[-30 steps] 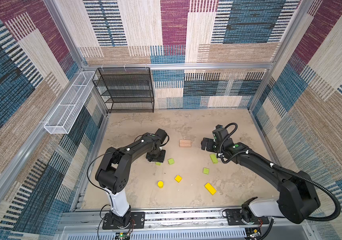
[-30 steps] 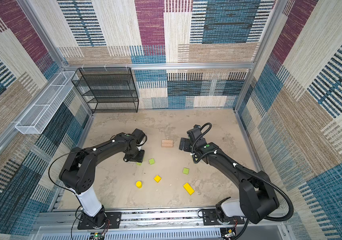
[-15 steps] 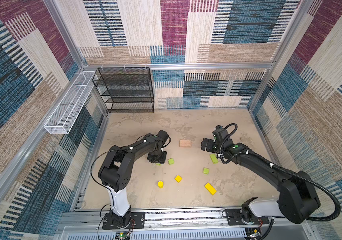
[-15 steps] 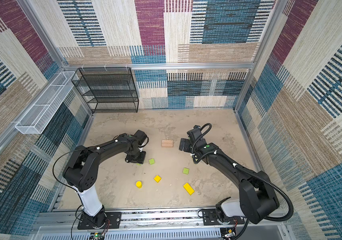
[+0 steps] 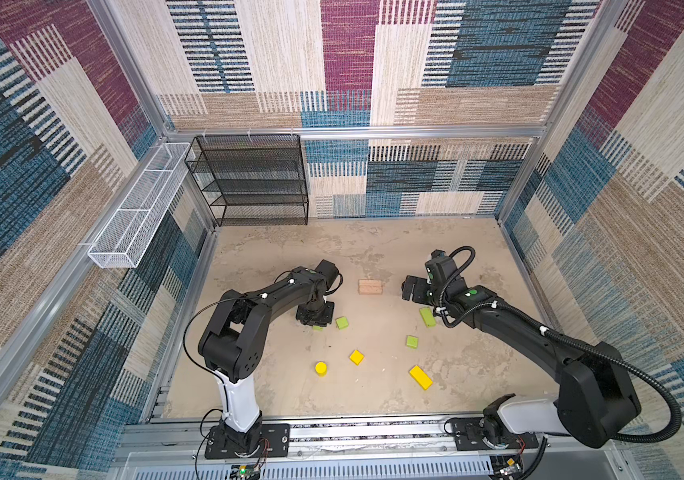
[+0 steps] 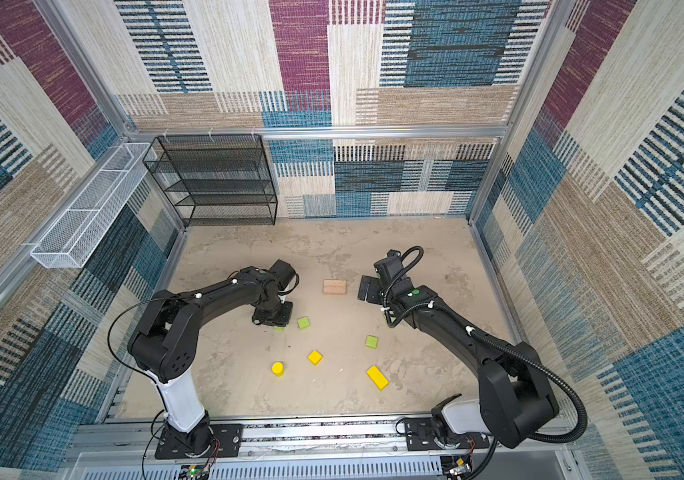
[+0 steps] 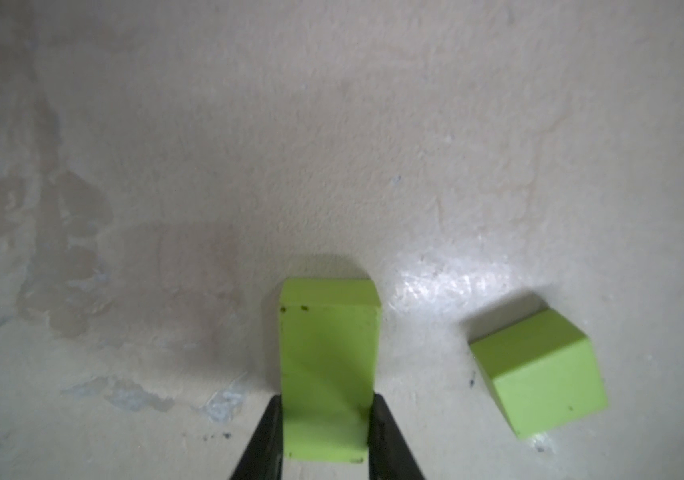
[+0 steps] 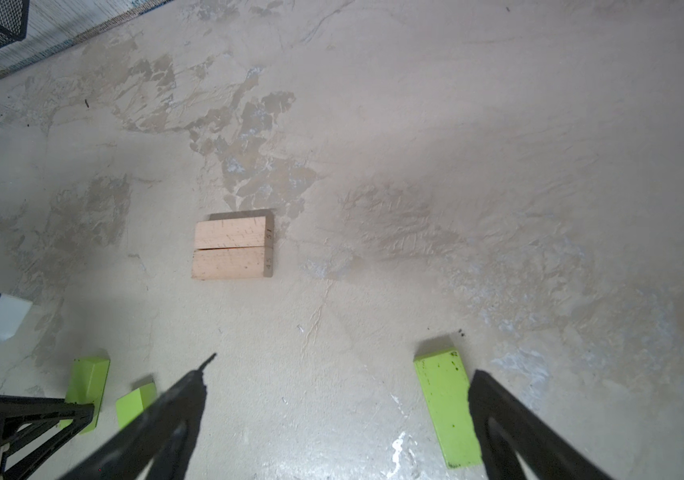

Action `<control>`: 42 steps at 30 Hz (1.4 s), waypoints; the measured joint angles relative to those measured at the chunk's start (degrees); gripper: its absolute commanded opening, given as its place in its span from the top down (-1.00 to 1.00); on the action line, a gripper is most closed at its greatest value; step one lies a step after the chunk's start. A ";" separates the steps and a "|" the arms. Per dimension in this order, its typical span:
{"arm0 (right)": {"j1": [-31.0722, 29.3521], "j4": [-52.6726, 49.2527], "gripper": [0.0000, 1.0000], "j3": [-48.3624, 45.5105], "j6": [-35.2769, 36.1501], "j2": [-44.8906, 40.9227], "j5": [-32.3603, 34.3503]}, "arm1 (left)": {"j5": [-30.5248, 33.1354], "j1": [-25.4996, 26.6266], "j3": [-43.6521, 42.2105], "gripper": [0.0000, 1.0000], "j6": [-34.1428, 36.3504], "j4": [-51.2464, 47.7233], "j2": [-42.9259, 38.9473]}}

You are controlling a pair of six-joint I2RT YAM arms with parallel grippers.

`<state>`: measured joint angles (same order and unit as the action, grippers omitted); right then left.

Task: Build the wood block tower
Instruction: 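Carry the green block with the left gripper over the wooden stack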

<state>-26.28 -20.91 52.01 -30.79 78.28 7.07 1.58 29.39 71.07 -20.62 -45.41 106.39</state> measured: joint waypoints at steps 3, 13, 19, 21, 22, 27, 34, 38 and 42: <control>0.00 0.26 -0.98 0.00 0.00 0.02 0.00 | 0.02 0.02 0.00 0.60 -0.20 0.00 0.00; 0.09 0.50 -0.99 -0.02 0.04 0.00 0.04 | 0.20 0.15 3.37 0.68 -0.46 -2.34 -2.27; 1.55 0.94 -0.99 -0.85 0.48 -0.96 0.04 | 0.13 1.31 10.45 0.72 -0.61 -5.77 -2.34; 2.38 1.11 -0.99 -1.55 0.68 -1.38 0.02 | 0.13 2.10 13.68 0.74 -0.63 -6.84 -1.20; 2.86 1.25 -0.99 -1.90 0.68 -1.55 -0.02 | 0.11 2.51 15.47 0.75 -0.63 -7.61 -0.28; 5.11 1.70 -0.99 -2.95 0.94 -1.79 -0.02 | 0.72 4.68 24.59 0.77 -1.73 -11.17 5.20; 7.76 2.12 -0.99 -3.04 2.56 -0.79 -0.20 | 1.07 7.50 36.00 0.77 -3.74 -13.84 12.72; 9.62 2.71 -0.99 -3.67 3.37 -0.79 -1.07 | 1.27 8.63 41.00 0.81 -5.33 -14.80 16.74; 11.23 3.13 -0.99 -4.07 4.07 -0.90 -2.10 | 1.27 9.44 45.27 0.82 -7.32 -15.45 20.48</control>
<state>-15.05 -17.78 47.94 -26.72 77.38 4.97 2.85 38.83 116.33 -27.94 -60.86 126.87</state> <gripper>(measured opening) 0.993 0.325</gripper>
